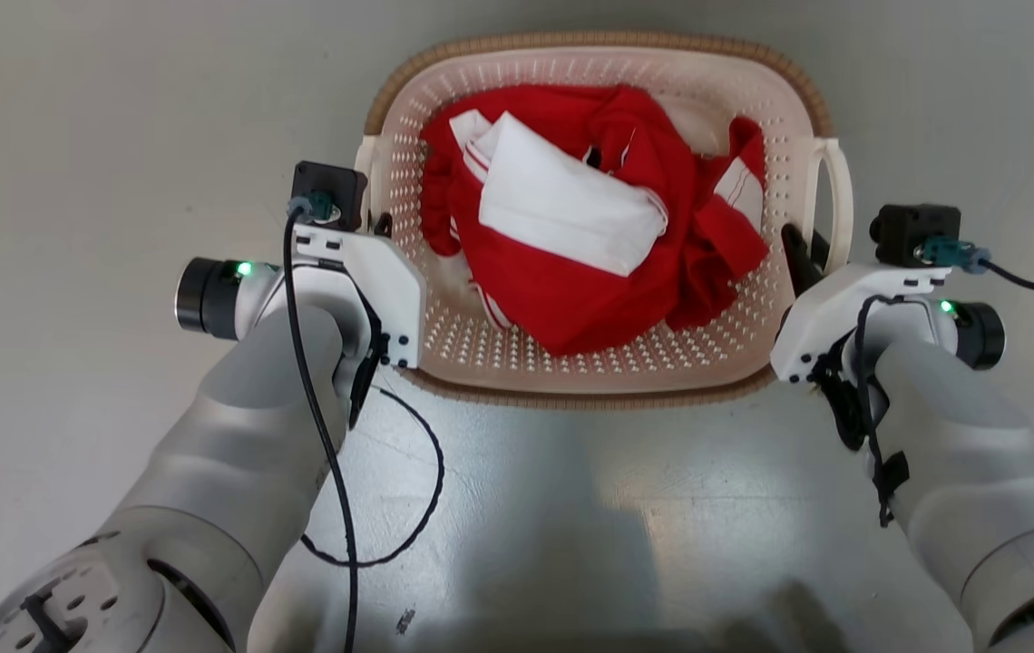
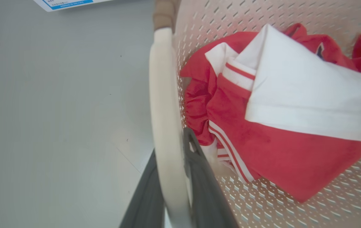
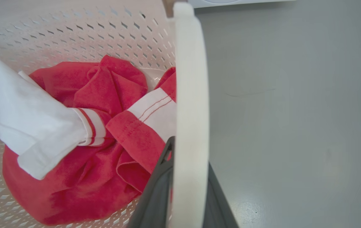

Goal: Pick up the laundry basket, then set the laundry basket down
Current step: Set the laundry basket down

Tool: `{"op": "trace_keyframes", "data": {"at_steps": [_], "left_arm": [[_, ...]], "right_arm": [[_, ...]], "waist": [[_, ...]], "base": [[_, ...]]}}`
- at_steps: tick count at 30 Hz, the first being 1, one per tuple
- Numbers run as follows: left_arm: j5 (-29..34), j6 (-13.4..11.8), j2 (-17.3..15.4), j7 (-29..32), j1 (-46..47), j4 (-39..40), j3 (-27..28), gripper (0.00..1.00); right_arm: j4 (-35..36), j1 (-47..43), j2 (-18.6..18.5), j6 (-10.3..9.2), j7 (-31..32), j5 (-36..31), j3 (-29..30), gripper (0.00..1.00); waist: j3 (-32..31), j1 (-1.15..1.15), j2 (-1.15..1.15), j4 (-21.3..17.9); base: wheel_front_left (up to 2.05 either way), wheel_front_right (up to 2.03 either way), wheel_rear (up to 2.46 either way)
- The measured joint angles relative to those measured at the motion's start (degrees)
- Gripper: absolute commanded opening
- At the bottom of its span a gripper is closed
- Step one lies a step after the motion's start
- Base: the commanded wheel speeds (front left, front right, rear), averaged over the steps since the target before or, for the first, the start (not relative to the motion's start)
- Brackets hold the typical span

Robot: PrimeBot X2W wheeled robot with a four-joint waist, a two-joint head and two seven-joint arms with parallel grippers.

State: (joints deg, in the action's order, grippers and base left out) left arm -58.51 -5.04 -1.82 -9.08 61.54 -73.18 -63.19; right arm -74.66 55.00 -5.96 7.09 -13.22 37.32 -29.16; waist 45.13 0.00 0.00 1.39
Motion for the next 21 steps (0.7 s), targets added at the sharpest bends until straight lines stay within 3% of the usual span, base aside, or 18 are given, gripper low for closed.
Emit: {"op": "trace_keyframes", "data": {"at_steps": [21], "left_arm": [[0.00, 0.00, 0.04, -2.63, 3.80, -0.46, 0.22, 0.00]], "right_arm": [[0.12, 2.89, 0.75, 0.05, -0.91, -12.99, 12.90, 0.00]], "waist": [[6.17, 0.00, 0.00, -0.29]], "base": [[0.00, 0.00, 0.00]]}}
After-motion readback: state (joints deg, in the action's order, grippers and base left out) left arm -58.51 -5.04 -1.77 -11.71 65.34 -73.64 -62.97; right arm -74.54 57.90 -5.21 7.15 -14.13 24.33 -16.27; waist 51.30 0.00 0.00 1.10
